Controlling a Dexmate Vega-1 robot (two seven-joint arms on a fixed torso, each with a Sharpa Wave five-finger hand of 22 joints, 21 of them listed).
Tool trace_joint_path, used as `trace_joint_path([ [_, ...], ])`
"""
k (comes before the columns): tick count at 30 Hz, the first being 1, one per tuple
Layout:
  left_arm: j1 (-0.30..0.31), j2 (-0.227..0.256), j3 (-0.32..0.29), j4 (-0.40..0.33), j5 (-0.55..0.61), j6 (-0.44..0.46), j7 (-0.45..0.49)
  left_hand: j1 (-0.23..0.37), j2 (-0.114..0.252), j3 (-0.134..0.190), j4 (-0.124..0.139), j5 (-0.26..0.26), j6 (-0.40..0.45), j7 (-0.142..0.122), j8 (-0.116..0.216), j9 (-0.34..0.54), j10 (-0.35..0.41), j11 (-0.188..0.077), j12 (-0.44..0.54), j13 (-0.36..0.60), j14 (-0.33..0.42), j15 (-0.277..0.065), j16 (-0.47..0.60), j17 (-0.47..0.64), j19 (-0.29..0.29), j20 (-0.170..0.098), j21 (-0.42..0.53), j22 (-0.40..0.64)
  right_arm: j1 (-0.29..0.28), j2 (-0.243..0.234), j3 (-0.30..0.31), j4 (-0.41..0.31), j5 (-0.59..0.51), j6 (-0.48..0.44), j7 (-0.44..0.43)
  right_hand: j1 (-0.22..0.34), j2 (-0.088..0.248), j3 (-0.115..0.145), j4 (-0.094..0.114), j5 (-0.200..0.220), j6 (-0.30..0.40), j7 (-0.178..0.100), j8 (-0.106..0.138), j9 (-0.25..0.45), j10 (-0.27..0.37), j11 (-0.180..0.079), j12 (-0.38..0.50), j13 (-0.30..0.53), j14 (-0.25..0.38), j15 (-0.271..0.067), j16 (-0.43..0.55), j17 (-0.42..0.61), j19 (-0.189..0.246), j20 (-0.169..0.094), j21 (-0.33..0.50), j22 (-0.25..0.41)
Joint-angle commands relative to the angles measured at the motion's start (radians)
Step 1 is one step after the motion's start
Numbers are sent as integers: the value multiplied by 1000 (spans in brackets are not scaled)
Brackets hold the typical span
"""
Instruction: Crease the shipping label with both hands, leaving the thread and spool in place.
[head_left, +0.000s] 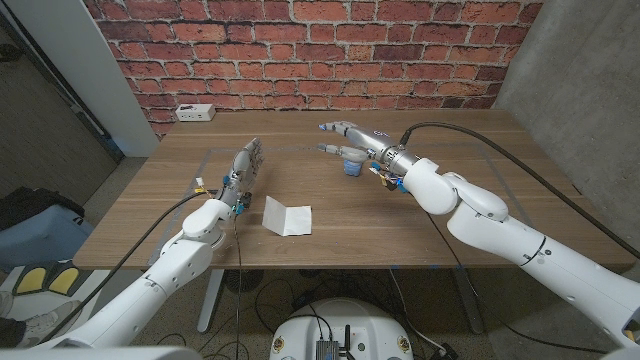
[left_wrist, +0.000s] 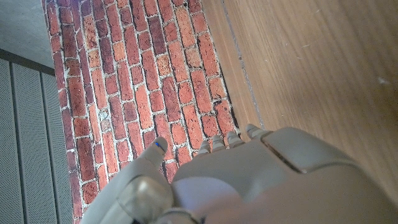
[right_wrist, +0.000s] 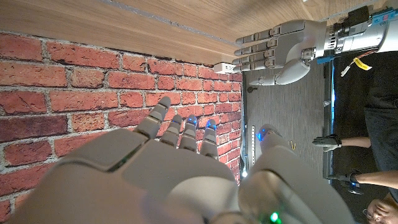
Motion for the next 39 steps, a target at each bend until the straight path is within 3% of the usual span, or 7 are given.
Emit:
trace_joint_path([
  [1, 17, 8, -4, -14, -3, 3, 0, 6, 38, -3, -4, 3, -158, -6, 2, 2, -195, 7, 2, 2, -225, -12, 3, 3, -46, 0, 5, 3, -9, 13, -25, -11, -55, -26, 23, 11, 5, 3, -8, 0, 10, 3, -1, 1, 2, -2, -4, 2, 3, -9, -3, 2, 4, 3, 1, 2],
  [23, 53, 22, -14, -44, -8, -2, 5, 7, 39, -4, -5, 3, -138, -3, 8, 2, -181, 9, 6, 1, -214, -10, 6, 2, -37, 7, 8, 3, -14, 28, -65, -24, -132, -54, 72, 29, 15, 12, -23, -1, 22, -2, 0, 1, 11, -9, -3, 3, 6, -16, -3, 0, 3, 4, -1, 2],
  [32, 66, 28, -18, -58, -9, -4, 6, 9, 39, -4, -6, 3, -129, -3, 10, 2, -174, 13, 8, 1, -207, -9, 7, 2, -32, 13, 9, 3, -25, 29, -83, -45, -201, -88, 85, 50, 26, 23, -38, -2, 11, -2, -5, 1, 9, -14, -6, 2, 12, -23, -2, 0, 9, 9, 1, 2],
  [39, 71, 33, -20, -69, -11, 2, 9, 10, 38, -4, -8, 3, -121, -1, 10, 2, -164, 21, 10, 2, -199, -1, 9, 2, -27, 18, 10, 3, -35, 31, -91, -58, -248, -98, 87, 130, 42, 62, -98, -13, 17, -4, -3, 1, 18, -23, -8, 2, 44, -28, 6, -1, 33, 19, 6, 1],
])
